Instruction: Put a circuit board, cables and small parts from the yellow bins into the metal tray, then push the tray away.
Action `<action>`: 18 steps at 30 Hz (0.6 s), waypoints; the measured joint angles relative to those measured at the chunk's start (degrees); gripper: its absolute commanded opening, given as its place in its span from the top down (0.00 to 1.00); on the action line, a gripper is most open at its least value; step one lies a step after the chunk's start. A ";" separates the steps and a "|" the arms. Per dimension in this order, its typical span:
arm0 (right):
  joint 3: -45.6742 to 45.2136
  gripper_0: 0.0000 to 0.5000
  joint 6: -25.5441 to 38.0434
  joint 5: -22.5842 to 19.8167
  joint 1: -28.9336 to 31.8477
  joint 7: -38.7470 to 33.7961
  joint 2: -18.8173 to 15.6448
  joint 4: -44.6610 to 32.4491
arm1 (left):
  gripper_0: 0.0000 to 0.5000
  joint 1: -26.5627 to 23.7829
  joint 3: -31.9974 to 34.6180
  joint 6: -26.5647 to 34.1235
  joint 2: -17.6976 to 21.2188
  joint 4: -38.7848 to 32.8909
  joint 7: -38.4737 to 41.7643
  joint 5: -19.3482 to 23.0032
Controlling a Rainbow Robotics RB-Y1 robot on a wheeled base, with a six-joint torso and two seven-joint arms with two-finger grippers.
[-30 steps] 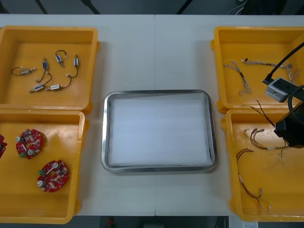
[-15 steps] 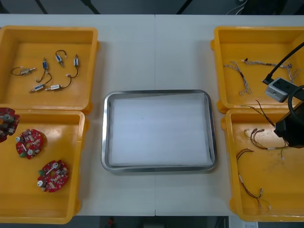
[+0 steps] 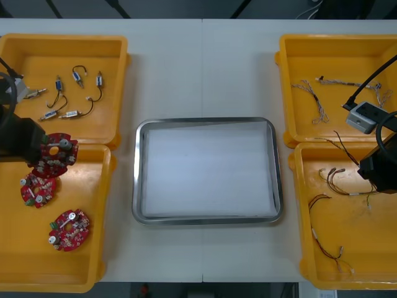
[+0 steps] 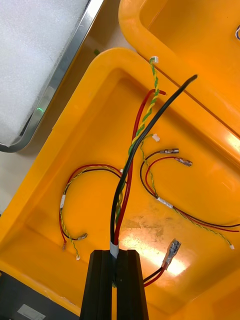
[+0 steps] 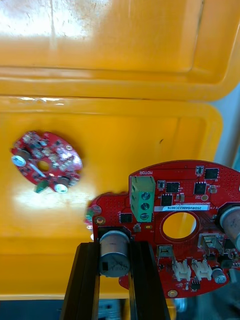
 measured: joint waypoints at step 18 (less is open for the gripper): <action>0.07 1.00 0.00 0.00 -0.01 0.00 -0.02 -0.01 | 1.00 -7.41 -14.60 2.89 -13.75 -2.94 25.58 -12.83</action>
